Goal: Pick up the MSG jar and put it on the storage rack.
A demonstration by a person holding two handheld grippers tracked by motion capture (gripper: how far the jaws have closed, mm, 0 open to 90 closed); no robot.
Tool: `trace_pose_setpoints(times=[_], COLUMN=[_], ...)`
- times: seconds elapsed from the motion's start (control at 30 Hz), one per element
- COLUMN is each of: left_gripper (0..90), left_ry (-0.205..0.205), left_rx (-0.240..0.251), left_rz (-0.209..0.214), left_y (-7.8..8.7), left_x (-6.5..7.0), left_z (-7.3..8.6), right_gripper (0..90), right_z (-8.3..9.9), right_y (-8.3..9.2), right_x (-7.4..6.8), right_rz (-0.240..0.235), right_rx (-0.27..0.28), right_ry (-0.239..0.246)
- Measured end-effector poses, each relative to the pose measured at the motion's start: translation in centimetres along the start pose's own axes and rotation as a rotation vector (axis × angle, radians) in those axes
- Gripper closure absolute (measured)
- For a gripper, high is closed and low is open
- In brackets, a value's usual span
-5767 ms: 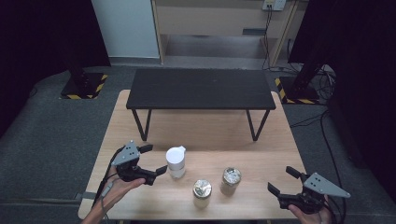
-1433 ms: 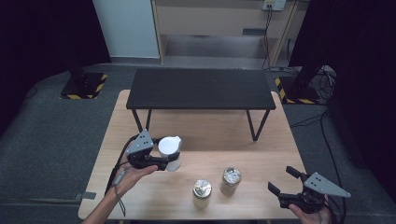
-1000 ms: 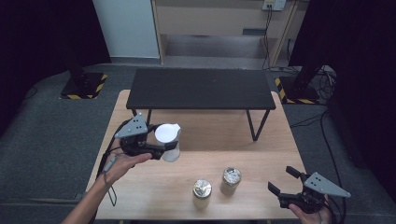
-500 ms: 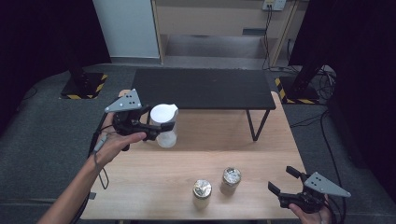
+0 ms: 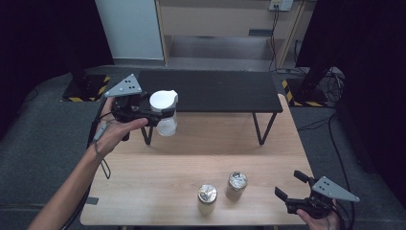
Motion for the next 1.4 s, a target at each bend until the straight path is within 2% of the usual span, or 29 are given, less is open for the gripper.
trace_pose_setpoints(times=[0.2,0.53,0.9,0.93,0.97,1.07,1.17,1.4], left_gripper=[29.6,29.7,29.7,29.7,29.7,29.7,29.7,29.7], left_ry=[0.014,0.031,0.050,0.055,0.077,0.083,0.087,0.130], left_rx=[0.008,0.013,0.000,0.003,0.021,0.023,0.019,0.019], left_rz=[-0.020,-0.077,-0.149,-0.153,-0.162,-0.164,-0.186,-0.235], left_y=[0.0,-0.3,-1.8,-1.9,-2.2,-2.4,-2.8,-4.1], left_x=[-0.7,-2.1,-3.2,-3.4,-3.7,-3.9,-4.2,-5.3], left_z=[-0.5,-1.9,-3.4,-3.5,-3.7,-3.7,-4.0,-3.6], right_gripper=[2.8,2.8,2.7,2.7,2.8,2.8,2.8,3.1], right_z=[0.0,0.0,0.0,0.0,0.0,0.0,0.0,0.0], right_y=[-0.1,-0.1,-0.1,-0.1,-0.1,-0.1,-0.1,-0.1], right_x=[0.0,0.0,-0.1,-0.1,-0.1,-0.1,-0.1,-0.1], right_rz=[-0.007,-0.009,-0.009,-0.009,-0.009,-0.011,-0.011,-0.011], right_rx=[0.002,-0.004,-0.008,-0.008,-0.006,-0.005,-0.005,-0.003], right_ry=[-0.001,0.001,0.008,0.008,0.008,0.008,0.009,0.012])
Point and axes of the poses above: each handheld gripper's, and its own axes: y roughly backward along the jaws, z roughly out of its underside, x roughly to its right, the point moved 9 cm from there along -y, roughly forward along the jaws, and after that the axes turned 5 degrees about -x, right-handed, at the moved point
